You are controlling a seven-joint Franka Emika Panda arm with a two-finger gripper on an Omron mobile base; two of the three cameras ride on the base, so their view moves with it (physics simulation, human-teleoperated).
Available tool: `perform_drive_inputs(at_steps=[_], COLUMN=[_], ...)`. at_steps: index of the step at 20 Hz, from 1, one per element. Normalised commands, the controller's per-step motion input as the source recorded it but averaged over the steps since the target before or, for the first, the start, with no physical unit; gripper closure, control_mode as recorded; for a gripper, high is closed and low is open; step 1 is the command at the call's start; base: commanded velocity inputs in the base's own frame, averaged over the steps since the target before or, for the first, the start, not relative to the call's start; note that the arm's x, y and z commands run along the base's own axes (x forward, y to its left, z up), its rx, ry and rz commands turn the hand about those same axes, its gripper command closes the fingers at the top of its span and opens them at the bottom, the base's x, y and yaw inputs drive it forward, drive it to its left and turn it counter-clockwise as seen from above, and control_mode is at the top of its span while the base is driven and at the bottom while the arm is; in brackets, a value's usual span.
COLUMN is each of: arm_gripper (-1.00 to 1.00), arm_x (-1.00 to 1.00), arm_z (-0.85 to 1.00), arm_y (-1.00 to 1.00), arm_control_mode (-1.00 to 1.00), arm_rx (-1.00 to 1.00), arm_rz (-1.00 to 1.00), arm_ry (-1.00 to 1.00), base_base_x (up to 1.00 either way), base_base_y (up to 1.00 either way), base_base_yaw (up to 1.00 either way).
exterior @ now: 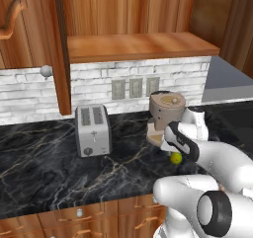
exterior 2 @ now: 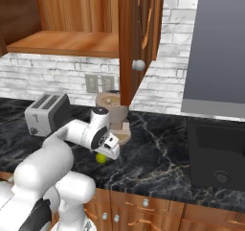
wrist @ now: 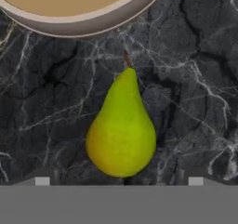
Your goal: Pick the pear from the counter and place it in the cabinet. Then close the cabinet.
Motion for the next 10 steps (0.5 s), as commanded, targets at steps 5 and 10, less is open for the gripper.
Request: perform_drive_inputs(at_steps=[5,10], arm_gripper=[-1.0,1.0], arm_x=[0.31,0.06], arm_z=[-0.36,-0.5], arm_y=[-0.01,-0.08], arm_control_mode=[-1.0,-1.0], arm_rx=[0.0,0.0], arm_rz=[-0.08,-0.04], arm_ry=[0.05,0.03], base_base_x=[0.0,0.0], base_base_y=[0.0,0.0], base_base_yaw=[0.0,0.0])
